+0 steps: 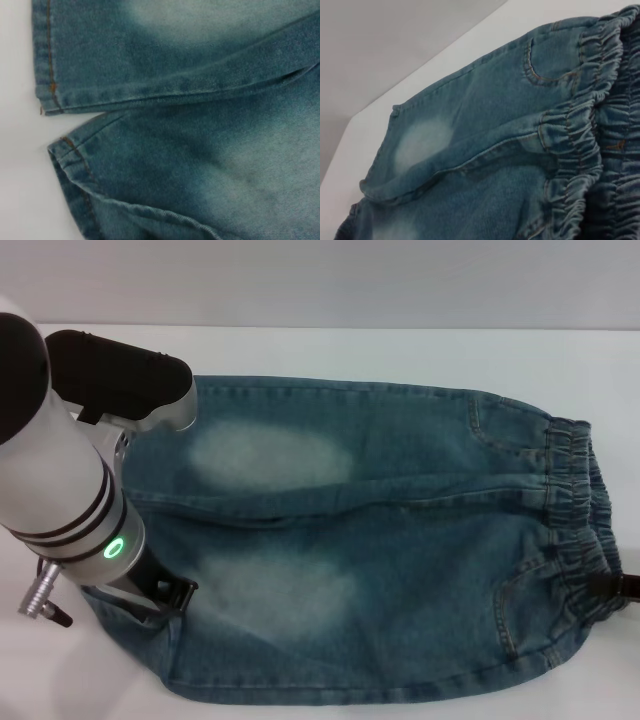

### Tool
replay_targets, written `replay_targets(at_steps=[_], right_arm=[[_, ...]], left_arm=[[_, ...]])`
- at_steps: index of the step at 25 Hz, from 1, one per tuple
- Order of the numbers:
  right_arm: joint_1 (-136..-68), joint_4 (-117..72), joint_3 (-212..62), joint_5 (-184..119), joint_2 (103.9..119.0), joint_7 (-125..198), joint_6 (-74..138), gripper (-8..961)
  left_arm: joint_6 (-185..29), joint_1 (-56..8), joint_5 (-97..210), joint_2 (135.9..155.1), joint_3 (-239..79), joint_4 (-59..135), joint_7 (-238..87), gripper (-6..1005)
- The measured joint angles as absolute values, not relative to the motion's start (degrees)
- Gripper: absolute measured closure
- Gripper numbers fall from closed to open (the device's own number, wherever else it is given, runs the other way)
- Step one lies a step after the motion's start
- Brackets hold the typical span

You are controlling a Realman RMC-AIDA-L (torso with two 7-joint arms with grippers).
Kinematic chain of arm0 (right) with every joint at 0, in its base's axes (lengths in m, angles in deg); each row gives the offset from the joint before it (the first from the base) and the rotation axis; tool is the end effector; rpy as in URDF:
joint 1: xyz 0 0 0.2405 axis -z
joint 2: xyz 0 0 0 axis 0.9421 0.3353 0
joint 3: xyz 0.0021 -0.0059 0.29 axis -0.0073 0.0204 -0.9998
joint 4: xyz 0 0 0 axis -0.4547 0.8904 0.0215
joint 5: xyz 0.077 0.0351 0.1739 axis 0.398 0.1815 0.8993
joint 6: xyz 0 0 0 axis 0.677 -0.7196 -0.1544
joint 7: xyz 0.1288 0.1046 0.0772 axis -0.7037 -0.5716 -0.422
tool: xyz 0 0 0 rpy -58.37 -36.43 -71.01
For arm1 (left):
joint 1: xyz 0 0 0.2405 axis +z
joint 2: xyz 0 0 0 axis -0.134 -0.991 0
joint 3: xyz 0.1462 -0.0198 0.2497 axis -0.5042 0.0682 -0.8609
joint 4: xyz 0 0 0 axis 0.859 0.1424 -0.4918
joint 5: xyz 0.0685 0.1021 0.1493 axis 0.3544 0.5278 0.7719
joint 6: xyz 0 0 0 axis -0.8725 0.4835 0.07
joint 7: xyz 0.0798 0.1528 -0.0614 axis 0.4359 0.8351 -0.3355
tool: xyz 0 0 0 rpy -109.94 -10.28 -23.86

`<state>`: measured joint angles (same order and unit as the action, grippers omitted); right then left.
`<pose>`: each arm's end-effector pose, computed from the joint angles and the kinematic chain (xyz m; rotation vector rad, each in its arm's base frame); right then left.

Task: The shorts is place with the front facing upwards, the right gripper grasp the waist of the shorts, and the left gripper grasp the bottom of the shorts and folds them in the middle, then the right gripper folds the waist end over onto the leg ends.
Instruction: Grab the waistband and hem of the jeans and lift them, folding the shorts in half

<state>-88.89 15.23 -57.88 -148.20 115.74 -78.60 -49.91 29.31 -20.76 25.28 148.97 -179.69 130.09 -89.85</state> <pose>0.3784 0.2770 -0.0131 -2.1286 1.7963 0.5955 -0.2320 0.3004 -0.0616 -2.0749 -1.3378 0.7144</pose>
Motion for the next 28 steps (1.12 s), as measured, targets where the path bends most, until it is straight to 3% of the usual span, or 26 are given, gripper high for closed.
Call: replay_targets(at_steps=[12, 28], right_arm=[[-88.5, 15.4, -58.7, -144.2, 115.22, -77.0, -52.7, 954], [-86.7, 14.7, -61.2, -128.5, 115.43, -67.7, -54.9, 930]], left_arm=[[28.5, -21.0, 25.3, 148.88, -178.9, 129.9, -89.8, 892], [11.2, -17.7, 24.6, 148.71, -175.8, 130.6, -87.1, 885]])
